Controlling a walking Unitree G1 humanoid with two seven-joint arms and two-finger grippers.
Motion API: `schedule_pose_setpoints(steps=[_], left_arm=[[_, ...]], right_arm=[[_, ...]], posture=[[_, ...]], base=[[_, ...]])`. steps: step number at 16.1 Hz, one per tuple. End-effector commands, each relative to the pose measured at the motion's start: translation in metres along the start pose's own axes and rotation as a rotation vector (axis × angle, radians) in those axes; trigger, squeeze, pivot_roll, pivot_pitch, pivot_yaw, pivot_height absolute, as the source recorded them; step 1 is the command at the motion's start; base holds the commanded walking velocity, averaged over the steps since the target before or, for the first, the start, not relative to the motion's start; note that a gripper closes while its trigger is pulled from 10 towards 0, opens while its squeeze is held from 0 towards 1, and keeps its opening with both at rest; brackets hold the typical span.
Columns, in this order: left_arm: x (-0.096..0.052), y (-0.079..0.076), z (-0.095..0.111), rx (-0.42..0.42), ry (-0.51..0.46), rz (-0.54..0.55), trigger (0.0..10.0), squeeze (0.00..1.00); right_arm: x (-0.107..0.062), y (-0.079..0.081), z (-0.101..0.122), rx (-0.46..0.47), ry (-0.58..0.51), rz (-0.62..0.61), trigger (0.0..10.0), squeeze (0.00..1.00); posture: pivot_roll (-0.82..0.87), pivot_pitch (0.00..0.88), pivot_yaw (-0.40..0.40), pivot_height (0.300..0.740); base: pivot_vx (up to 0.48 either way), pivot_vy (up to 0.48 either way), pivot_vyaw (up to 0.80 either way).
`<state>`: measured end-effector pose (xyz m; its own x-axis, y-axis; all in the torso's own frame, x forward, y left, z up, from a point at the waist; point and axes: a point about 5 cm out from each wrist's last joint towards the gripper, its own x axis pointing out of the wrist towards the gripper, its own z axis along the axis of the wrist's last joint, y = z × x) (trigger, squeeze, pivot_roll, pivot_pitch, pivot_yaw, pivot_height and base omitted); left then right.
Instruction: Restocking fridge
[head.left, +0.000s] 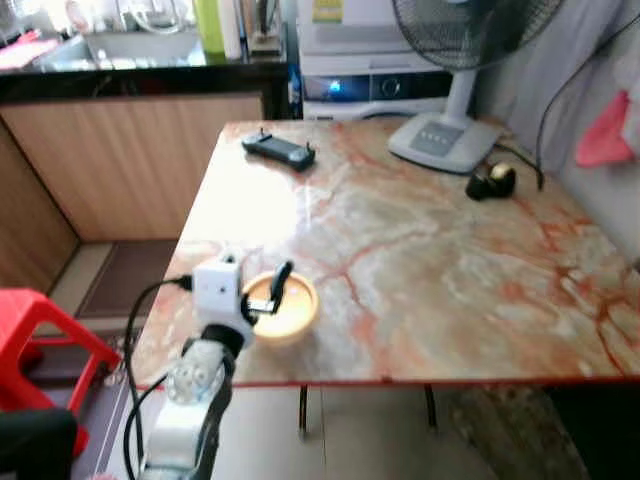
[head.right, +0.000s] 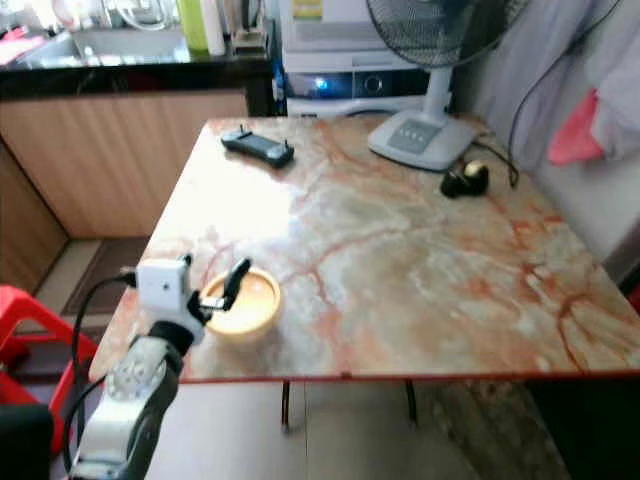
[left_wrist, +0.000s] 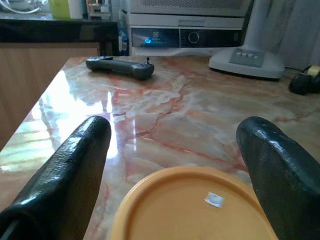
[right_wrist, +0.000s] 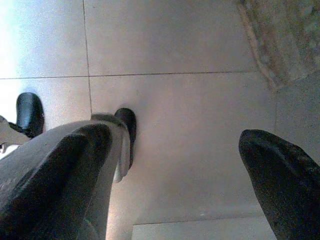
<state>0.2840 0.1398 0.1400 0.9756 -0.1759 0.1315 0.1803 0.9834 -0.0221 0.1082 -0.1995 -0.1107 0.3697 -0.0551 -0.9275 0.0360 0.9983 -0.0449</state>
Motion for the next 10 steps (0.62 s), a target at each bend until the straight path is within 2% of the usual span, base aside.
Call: schedule_pose_setpoints(steps=[1,3,10], left_arm=[[-0.0017,0.0062,-0.0008,0.016,0.010,0.024,10.0,0.00],[-0.0021,0.0060,0.0000,0.015,0.006,0.026,10.0,0.00],[-0.0100,-0.0006,-0.0036,0.009,0.008,0.016,10.0,0.00]], right_arm=[[0.0010,0.0045,0.0055,-0.006,-0.015,0.013,10.0,0.00],[0.0010,0.0045,0.0057,-0.008,-0.015,0.015,10.0,0.00],[0.0011,0.0053,0.0068,-0.019,-0.018,0.020,10.0,0.00]], posture=[[0.05,0.000,0.005,0.740],[0.05,0.000,0.004,0.740],[0.06,0.000,0.001,0.740]], base=[[0.247,0.000,0.00],[0.249,0.000,0.00],[0.000,0.000,0.00]])
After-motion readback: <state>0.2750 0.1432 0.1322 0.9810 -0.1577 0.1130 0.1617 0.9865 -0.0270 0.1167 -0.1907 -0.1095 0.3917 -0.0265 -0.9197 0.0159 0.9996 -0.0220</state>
